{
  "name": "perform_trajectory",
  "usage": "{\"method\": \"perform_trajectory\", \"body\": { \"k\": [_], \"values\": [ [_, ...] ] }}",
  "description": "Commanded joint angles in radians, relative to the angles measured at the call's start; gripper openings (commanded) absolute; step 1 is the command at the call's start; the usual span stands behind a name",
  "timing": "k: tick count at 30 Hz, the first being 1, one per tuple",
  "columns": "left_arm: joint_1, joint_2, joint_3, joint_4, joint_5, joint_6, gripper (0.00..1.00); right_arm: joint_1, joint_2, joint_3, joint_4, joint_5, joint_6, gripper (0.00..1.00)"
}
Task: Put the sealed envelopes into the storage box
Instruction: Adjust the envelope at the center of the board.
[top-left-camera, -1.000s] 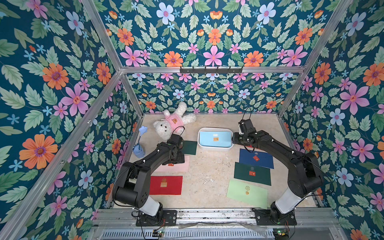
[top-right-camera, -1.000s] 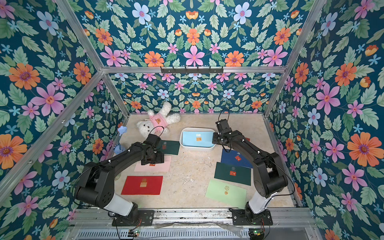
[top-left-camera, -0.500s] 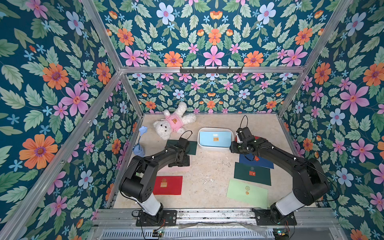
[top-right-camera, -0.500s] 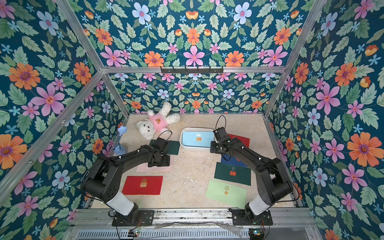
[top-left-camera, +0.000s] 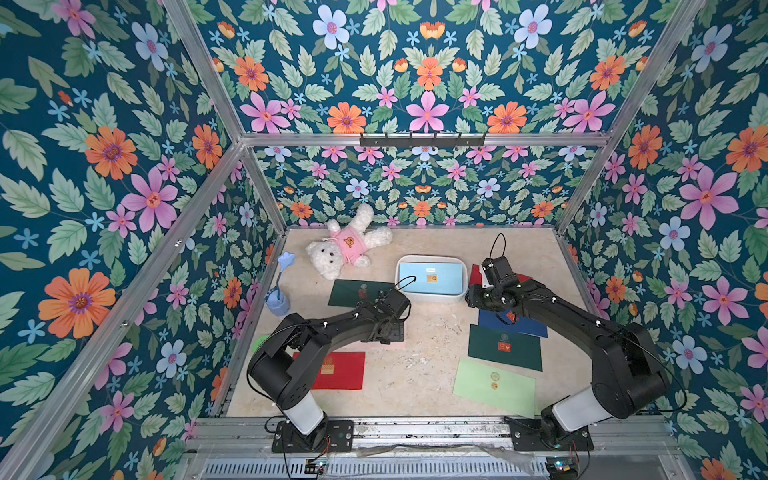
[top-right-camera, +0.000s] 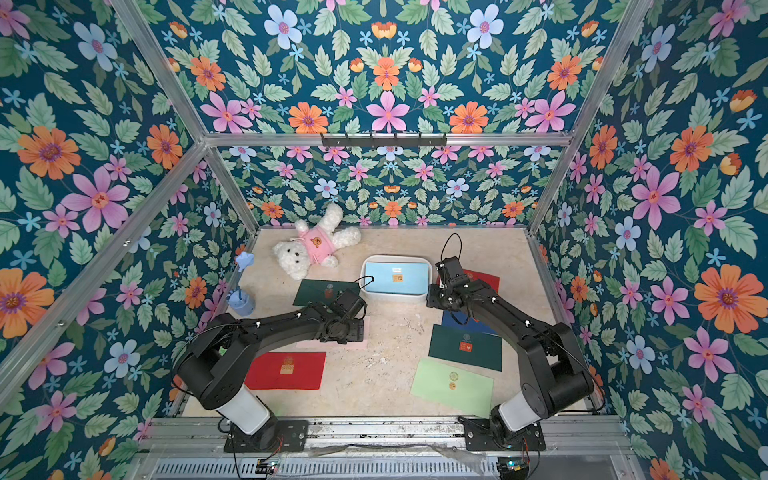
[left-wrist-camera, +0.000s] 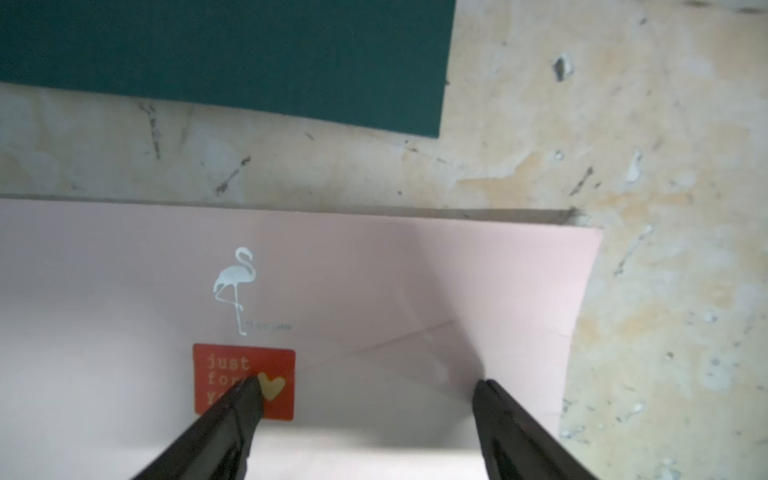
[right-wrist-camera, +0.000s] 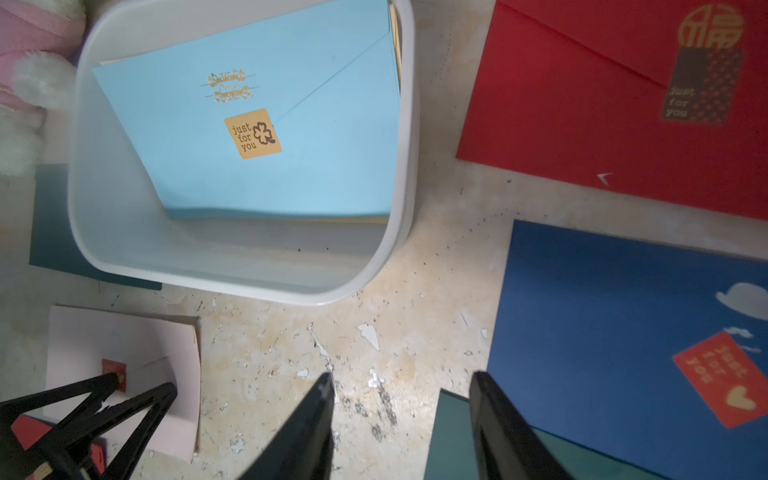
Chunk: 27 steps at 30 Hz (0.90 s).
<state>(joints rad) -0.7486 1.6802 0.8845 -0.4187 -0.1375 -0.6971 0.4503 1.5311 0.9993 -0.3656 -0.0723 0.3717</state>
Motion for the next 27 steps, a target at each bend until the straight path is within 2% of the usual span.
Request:
{"method": "perform_trajectory", "body": {
  "k": [1, 9, 15, 23, 27],
  "values": [
    [-0.029, 0.047, 0.005, 0.014, 0.212, -0.129, 0.86, 0.0, -0.012, -0.024, 0.008, -0.04, -0.005, 0.55],
    [-0.082, 0.142, 0.122, 0.043, 0.249, -0.184, 0.87, 0.002, -0.06, -0.123, 0.076, -0.125, 0.038, 0.55],
    [-0.099, 0.164, 0.177, 0.064, 0.281, -0.223, 0.87, 0.035, -0.086, -0.191, 0.143, -0.184, 0.094, 0.55],
    [-0.103, 0.096, 0.221, 0.047, 0.305, -0.249, 0.88, 0.114, -0.053, -0.224, 0.24, -0.213, 0.177, 0.55],
    [-0.09, 0.037, 0.252, -0.014, 0.268, -0.223, 0.89, 0.135, -0.032, -0.236, 0.278, -0.233, 0.214, 0.55]
  ]
}}
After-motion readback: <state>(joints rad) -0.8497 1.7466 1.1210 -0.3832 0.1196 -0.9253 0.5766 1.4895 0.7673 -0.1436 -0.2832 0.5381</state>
